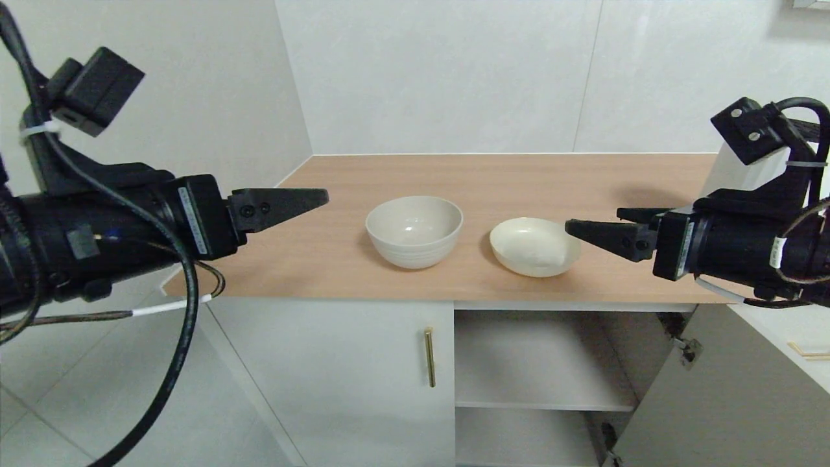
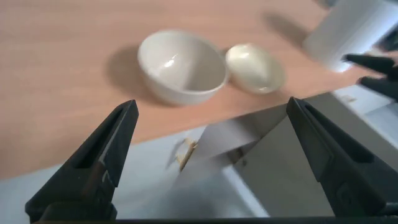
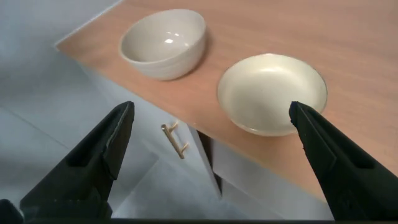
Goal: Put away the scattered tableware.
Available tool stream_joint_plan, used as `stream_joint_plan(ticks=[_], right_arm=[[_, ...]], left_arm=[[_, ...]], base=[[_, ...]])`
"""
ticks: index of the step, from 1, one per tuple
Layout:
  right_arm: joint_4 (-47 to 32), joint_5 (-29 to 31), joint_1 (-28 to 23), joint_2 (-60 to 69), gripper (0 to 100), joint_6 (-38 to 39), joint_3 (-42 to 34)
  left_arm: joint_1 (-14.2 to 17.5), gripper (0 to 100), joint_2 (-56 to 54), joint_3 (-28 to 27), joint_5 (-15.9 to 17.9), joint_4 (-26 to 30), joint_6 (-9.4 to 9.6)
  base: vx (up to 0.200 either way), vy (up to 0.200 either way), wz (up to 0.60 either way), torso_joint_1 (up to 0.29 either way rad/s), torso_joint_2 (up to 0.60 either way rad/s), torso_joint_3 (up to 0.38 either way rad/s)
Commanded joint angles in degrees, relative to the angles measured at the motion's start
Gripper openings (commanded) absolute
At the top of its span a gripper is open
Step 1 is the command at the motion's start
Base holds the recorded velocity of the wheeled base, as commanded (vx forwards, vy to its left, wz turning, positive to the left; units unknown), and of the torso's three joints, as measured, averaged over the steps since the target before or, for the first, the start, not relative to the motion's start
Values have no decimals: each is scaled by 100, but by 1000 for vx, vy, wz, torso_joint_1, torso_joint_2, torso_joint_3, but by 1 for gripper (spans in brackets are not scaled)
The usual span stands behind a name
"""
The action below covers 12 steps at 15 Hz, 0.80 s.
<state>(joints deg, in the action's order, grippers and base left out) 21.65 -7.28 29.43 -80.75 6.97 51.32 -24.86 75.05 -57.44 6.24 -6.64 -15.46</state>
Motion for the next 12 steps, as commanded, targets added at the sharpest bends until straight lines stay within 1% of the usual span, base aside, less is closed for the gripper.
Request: stream_joint_plan(ticks=[1, 2, 3, 4, 5, 6, 8, 11, 12], right_arm=[[-680, 42, -174, -521, 100, 164, 818], [-1216, 77, -218, -661, 100, 349, 1082], [-1585, 165, -245, -749, 100, 560, 1213], [-1594, 429, -245, -819, 100, 647, 1363], [-1594, 789, -245, -881, 100, 700, 1398], [-1594, 1150, -245, -986, 100, 709, 1468], [-1567, 1545, -245, -1189, 100, 770, 1600], [-1541, 1774, -245, -1373, 100, 964, 1767], [-1541, 1800, -245, -1400, 100, 964, 1767]], left_arm=[[157, 100, 669, -1067, 17, 1262, -63], [148, 100, 863, -1102, 70, 1455, -274], [148, 100, 1109, -1252, -123, 1447, -476], [157, 100, 1285, -1542, -404, 1464, -862], [157, 100, 1460, -1726, -668, 1482, -1205], [139, 100, 1601, -1832, -932, 1517, -1240], [-125, 100, 2058, -2043, -1398, 1658, -1232], [-195, 100, 2814, -2465, -2153, 1666, -1276], [-213, 100, 2990, -2553, -2303, 1658, -1276]], base=[[0, 0, 0, 0, 0, 0], [0, 0, 0, 0, 0, 0], [0, 0, 0, 0, 0, 0], [0, 0, 0, 0, 0, 0], [0, 0, 0, 0, 0, 0], [0, 0, 0, 0, 0, 0], [0, 0, 0, 0, 0, 0], [0, 0, 0, 0, 0, 0], [0, 0, 0, 0, 0, 0]])
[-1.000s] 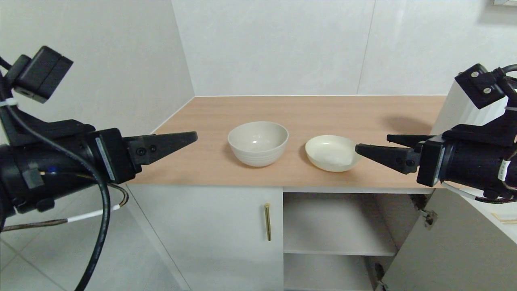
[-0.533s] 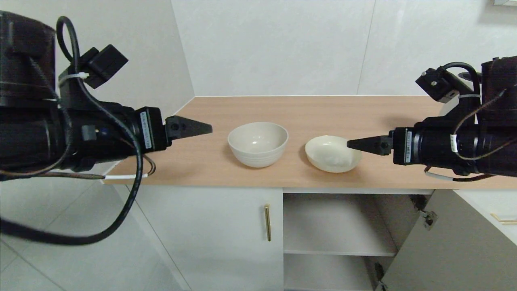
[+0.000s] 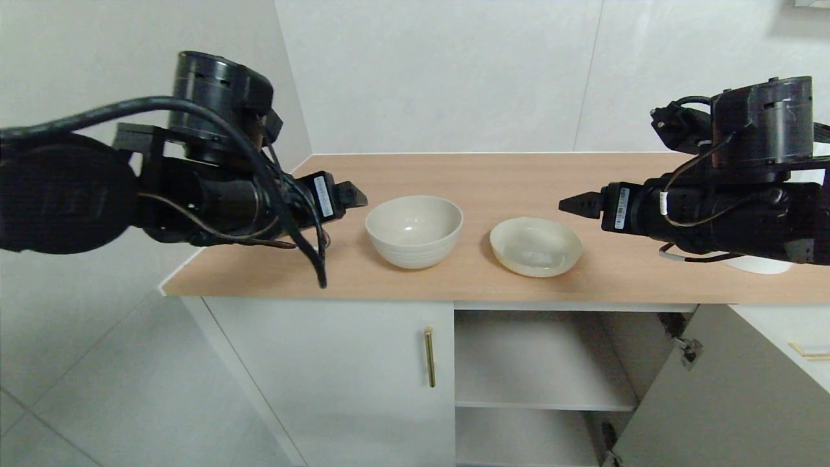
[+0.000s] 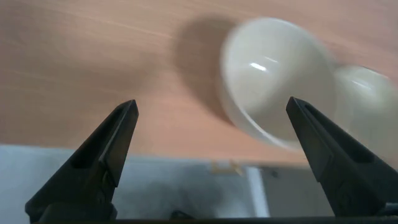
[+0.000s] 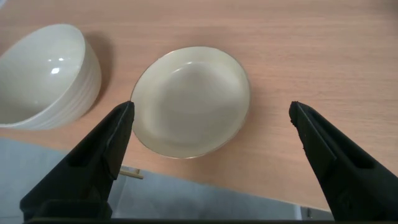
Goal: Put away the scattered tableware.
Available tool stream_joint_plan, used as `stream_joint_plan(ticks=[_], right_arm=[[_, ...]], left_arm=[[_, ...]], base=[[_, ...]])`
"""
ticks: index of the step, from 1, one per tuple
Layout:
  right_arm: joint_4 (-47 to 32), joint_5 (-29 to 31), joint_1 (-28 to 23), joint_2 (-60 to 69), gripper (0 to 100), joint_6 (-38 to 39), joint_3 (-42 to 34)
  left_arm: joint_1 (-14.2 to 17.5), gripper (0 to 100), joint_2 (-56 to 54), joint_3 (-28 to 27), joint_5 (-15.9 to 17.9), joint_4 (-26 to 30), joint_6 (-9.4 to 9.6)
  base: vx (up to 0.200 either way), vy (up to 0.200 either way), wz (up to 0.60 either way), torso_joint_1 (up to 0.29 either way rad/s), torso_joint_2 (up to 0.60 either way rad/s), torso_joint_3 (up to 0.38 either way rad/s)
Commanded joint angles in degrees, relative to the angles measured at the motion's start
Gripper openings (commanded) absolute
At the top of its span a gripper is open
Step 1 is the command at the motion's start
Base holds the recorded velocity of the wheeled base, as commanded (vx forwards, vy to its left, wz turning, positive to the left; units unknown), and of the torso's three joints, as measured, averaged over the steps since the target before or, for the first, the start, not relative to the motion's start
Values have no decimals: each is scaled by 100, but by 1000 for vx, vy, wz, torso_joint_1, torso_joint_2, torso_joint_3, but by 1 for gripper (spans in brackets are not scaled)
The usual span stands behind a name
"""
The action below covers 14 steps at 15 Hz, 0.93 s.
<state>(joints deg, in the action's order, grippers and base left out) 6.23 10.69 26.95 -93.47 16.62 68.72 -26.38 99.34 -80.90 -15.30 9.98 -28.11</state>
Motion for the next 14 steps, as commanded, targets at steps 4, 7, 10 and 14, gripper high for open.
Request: stream_joint_plan(ticks=[4, 7, 10, 14], right_arm=[[71, 3, 3, -119, 100, 0, -16], [71, 3, 12, -128, 100, 8, -16], [71, 3, 12, -119, 100, 8, -16], [71, 3, 12, -172, 100, 0, 10]], left_arm=[[-131, 100, 868, -383, -219, -84, -124], [-192, 100, 1140, -453, -228, -357, -124], [-201, 0, 1158, -462, -219, -357, -124], [-245, 0, 1096, -445, -228, -357, -133]], base=[[0, 0, 0, 0, 0, 0], [0, 0, 0, 0, 0, 0], [0, 0, 0, 0, 0, 0], [0, 0, 0, 0, 0, 0]])
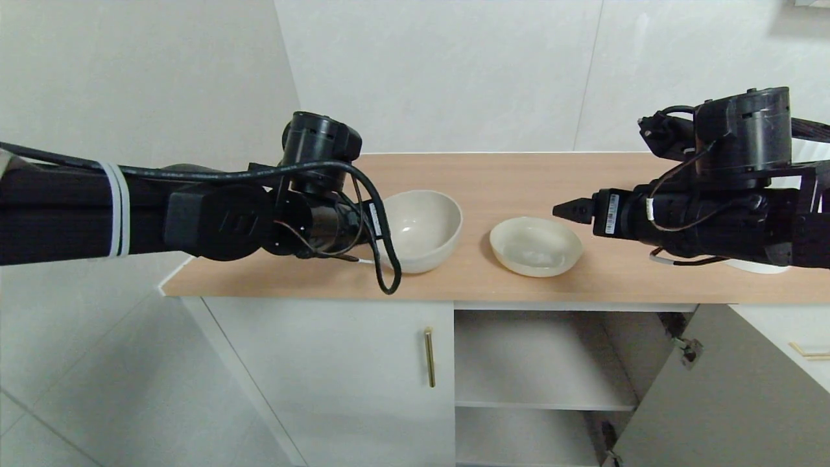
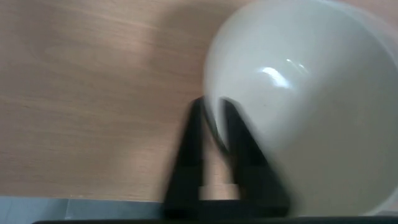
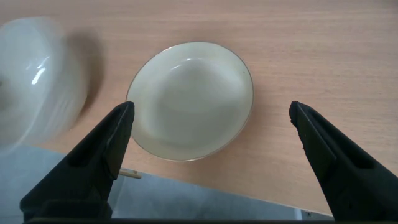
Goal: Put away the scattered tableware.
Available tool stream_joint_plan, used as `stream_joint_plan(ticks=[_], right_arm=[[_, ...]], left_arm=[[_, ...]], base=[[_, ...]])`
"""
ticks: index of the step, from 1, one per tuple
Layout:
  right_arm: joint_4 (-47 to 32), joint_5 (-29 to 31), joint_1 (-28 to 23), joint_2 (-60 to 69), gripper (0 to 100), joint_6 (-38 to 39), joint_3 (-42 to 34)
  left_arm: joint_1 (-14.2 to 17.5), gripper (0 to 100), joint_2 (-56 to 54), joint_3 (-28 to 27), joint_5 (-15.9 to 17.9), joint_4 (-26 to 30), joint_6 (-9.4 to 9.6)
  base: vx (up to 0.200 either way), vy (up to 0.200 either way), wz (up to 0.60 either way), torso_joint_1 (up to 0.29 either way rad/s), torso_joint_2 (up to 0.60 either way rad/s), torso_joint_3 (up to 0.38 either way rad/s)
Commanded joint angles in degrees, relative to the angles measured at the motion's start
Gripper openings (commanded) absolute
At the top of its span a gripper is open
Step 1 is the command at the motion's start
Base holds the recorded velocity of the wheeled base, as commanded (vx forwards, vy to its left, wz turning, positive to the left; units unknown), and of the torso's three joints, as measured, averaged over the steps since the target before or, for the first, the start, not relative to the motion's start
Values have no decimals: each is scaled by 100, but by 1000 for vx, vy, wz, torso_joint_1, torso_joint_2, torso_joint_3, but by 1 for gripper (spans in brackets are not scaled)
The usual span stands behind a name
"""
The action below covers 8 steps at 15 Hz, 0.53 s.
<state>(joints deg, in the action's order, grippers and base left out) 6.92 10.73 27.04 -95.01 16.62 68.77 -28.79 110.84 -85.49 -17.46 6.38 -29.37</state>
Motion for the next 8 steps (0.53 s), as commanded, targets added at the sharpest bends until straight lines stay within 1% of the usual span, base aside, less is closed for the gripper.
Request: stream_joint_plan(ticks=[1, 3, 5, 7, 8], right_arm=[[2, 8, 3, -61, 100, 0, 14], [-33, 114, -6, -219, 100, 0, 111], [-42, 474, -6, -518, 100, -9, 216], [-42, 711, -6, -808, 100, -9, 313], [-42, 720, -6, -966, 100, -9, 383]], left_arm=[[-3, 0, -133, 33, -12, 4, -8], [-12, 0, -431, 147, -3, 4, -16], [-12, 0, -774, 331, 32, 4, -122], [-12, 0, -1117, 551, 111, -5, -113], [-12, 0, -1319, 674, 243, -5, -96]], base=[[0, 0, 0, 0, 0, 0], [0, 0, 0, 0, 0, 0], [0, 0, 0, 0, 0, 0], [0, 0, 0, 0, 0, 0], [0, 0, 0, 0, 0, 0]])
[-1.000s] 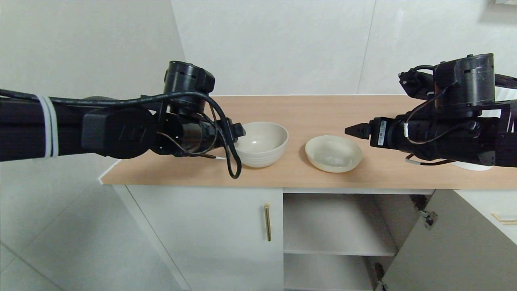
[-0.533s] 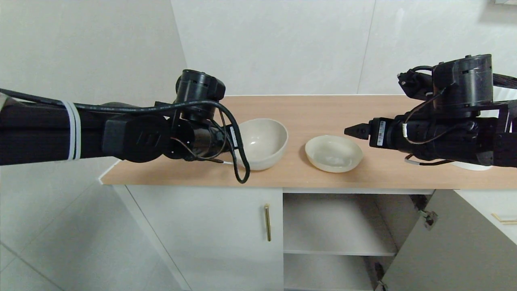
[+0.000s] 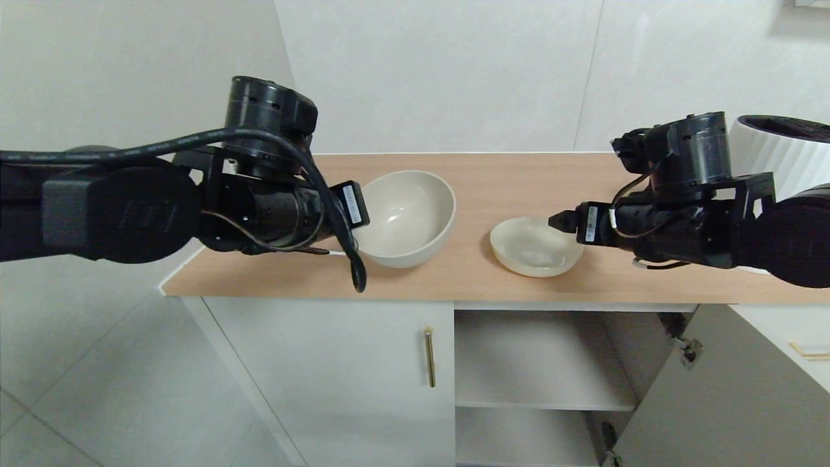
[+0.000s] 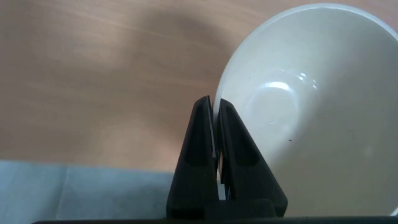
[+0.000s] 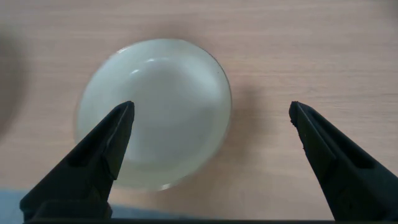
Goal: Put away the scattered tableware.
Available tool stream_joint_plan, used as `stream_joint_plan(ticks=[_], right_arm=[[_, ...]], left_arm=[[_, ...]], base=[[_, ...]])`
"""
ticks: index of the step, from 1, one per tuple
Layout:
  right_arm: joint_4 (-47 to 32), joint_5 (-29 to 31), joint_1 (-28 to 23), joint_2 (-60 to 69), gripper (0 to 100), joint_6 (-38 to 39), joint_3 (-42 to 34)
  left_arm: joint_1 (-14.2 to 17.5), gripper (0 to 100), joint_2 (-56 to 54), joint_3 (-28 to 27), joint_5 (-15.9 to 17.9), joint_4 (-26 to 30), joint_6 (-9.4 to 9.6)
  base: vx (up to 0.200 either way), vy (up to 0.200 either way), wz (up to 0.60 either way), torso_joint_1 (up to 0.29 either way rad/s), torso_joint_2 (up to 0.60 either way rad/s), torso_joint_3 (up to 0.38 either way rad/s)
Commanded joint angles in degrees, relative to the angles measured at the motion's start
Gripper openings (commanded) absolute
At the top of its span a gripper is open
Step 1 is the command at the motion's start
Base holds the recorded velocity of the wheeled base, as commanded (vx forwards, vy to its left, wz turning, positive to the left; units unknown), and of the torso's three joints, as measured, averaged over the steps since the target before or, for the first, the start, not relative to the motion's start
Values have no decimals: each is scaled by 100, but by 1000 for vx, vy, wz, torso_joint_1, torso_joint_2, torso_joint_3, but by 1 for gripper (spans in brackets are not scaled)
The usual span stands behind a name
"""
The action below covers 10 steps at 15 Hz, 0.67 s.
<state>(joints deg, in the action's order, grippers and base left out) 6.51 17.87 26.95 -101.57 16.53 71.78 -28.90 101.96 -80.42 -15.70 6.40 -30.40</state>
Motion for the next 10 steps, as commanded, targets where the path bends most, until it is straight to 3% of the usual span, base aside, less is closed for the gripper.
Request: stream_joint_plan(ticks=[1, 4, 7, 8, 10], right_arm=[[-1, 15, -67, -451, 100, -1, 135], [-71, 15, -199, -653, 100, -9, 205], [-132, 6, -261, -724, 100, -1, 275], [-132, 6, -261, -741, 0, -1, 293], [-124, -29, -261, -768, 0, 8, 302]], left_arm=[[-1, 0, -607, 264, 278, -7, 17], [-1, 0, -889, 431, 762, -7, 26], [-1, 0, -897, 440, 762, -7, 26], [-1, 0, -897, 440, 762, -7, 26], [-1, 0, -941, 440, 770, -7, 17]], base=[[0, 0, 0, 0, 0, 0], [0, 0, 0, 0, 0, 0], [0, 0, 0, 0, 0, 0], [0, 0, 0, 0, 0, 0], [0, 0, 0, 0, 0, 0]])
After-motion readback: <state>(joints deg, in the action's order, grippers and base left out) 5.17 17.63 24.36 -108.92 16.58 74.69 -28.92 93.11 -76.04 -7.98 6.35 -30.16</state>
